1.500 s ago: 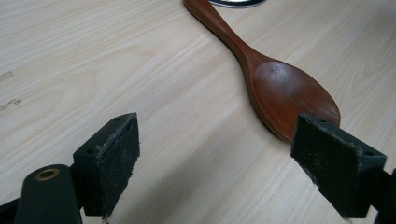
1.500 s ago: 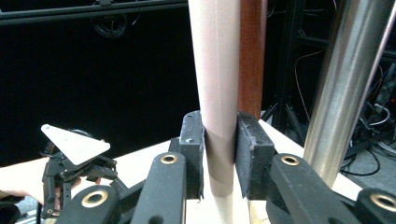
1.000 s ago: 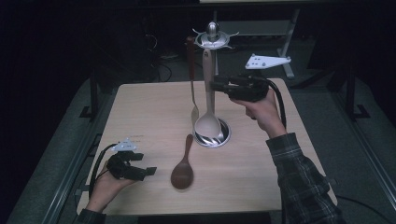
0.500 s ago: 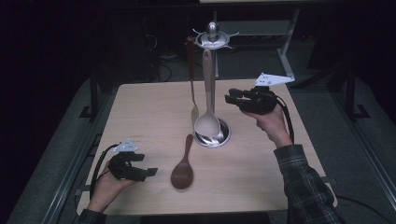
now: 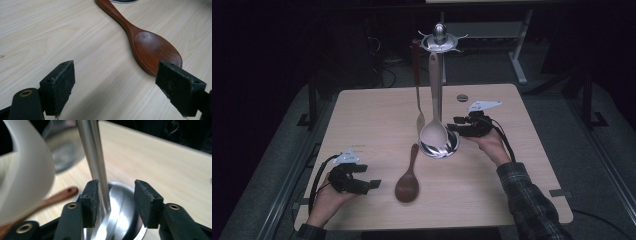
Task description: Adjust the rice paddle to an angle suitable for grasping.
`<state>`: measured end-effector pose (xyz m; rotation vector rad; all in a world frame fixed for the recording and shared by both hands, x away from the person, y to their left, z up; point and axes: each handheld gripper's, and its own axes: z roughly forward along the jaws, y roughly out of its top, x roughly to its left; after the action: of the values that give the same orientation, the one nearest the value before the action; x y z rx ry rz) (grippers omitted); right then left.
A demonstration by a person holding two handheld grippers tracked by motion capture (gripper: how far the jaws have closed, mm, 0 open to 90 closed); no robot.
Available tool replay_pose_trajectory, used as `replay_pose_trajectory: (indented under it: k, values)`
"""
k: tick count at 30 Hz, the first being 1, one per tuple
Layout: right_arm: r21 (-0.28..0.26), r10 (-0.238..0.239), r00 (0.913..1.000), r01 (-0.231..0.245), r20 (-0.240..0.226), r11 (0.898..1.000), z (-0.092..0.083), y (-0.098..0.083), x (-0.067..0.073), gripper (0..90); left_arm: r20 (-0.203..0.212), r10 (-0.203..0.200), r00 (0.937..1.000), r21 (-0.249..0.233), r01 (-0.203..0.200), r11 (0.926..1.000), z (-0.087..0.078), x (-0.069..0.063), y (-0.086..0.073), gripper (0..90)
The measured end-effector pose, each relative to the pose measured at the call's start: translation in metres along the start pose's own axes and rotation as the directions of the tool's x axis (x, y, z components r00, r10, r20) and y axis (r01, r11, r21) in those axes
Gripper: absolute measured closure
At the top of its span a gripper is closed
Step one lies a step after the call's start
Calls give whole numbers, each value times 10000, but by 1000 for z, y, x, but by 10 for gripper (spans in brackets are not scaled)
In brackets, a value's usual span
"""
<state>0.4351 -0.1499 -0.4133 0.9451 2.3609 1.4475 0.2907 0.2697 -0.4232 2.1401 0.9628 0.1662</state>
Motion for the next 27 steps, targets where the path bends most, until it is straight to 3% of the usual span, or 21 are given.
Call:
replay_pose_trajectory:
  k: [5,8,10,15,23,27]
  values:
    - [660,-58,10000,60,-36,9978,19,-10,3,475,45,1,10000,-21,-1,10000,1,-1,1,155]
    - [813,-131,9999,140,-105,9966,30,-13,8,468,45,9,10000,27,-9,10000,2,-1,0,155]
    - [816,-414,9991,410,23,9958,38,-15,11,481,7,65,10000,25,-65,10000,2,0,0,155]
    - [884,-501,9985,482,200,9949,54,-19,17,507,9,67,10000,0,-67,10000,1,0,1,155]
    - [660,-820,9949,781,589,9948,64,-26,23,695,-34,108,9999,35,-108,9999,0,1,2,155]
    - [409,-839,9944,814,638,9958,64,-30,21,715,73,5,10000,-81,-5,10000,-2,1,6,159]
